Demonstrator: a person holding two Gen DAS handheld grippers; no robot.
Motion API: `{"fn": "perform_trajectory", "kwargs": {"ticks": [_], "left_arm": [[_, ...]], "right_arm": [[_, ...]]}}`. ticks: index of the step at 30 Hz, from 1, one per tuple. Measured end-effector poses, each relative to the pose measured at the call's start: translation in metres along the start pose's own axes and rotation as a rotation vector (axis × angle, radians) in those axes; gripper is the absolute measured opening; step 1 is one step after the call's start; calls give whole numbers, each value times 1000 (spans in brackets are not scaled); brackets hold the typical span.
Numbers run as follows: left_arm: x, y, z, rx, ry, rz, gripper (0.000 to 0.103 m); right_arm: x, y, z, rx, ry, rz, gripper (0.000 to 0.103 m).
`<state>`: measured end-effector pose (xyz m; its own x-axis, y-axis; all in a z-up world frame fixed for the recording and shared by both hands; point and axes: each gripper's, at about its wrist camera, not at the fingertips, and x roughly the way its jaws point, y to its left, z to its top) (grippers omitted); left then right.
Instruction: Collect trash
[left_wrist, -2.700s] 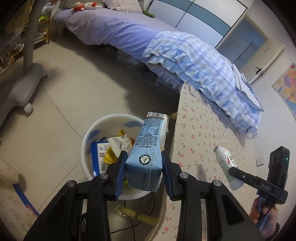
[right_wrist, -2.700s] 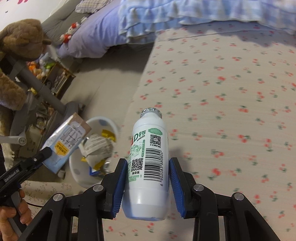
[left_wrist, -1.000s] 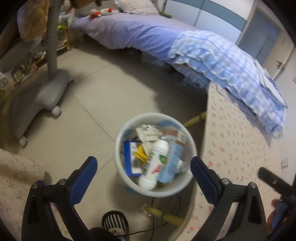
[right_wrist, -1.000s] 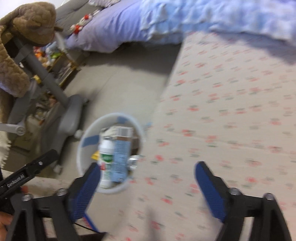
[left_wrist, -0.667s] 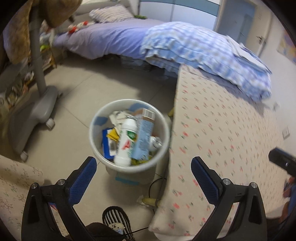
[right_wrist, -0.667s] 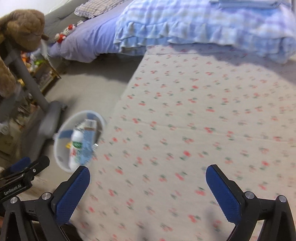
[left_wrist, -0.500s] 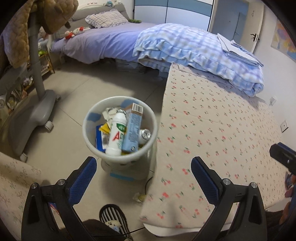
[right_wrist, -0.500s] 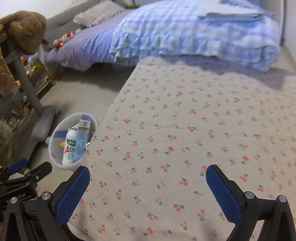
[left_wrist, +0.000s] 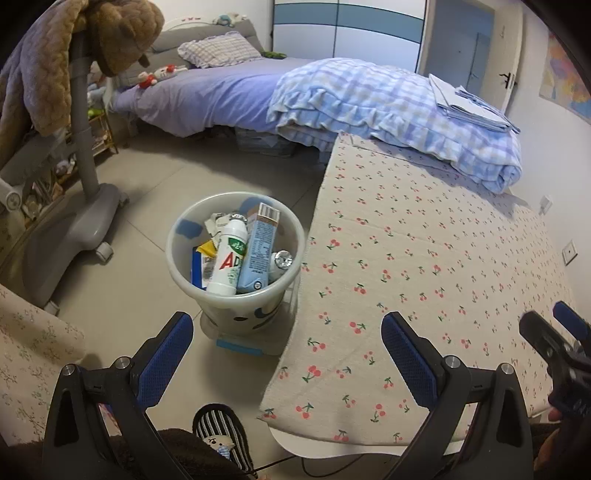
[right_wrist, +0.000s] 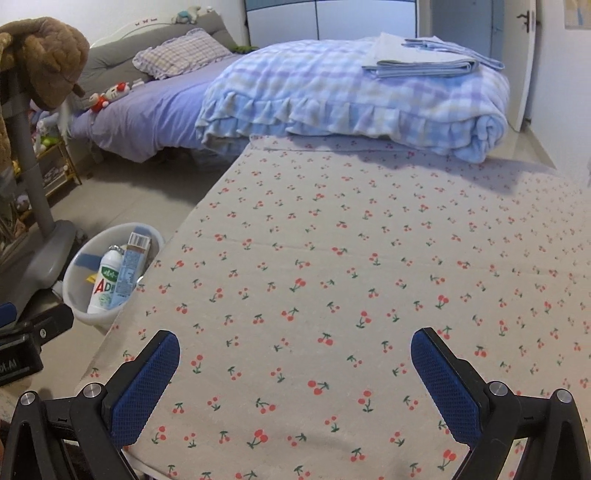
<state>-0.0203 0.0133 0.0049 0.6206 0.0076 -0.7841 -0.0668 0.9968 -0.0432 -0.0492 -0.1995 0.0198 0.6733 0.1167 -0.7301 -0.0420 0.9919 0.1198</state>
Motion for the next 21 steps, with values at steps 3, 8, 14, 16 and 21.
{"fn": "perform_trajectory", "kwargs": {"ticks": [3, 8, 14, 16, 21], "left_arm": [[0, -4, -2, 9, 4, -8, 103], [-1, -6, -4, 18, 4, -16, 103], [0, -6, -5, 15, 10, -22, 103], [-1, -5, -5, 14, 8, -25, 103], [0, -6, -5, 15, 9, -27, 103]], "right_arm": [[3, -4, 0, 29, 13, 5, 103], [7, -5, -2, 56, 39, 19, 103], [7, -5, -3, 67, 42, 19, 103], [8, -5, -4, 66, 43, 19, 103], [8, -5, -5, 71, 50, 22, 103]]}}
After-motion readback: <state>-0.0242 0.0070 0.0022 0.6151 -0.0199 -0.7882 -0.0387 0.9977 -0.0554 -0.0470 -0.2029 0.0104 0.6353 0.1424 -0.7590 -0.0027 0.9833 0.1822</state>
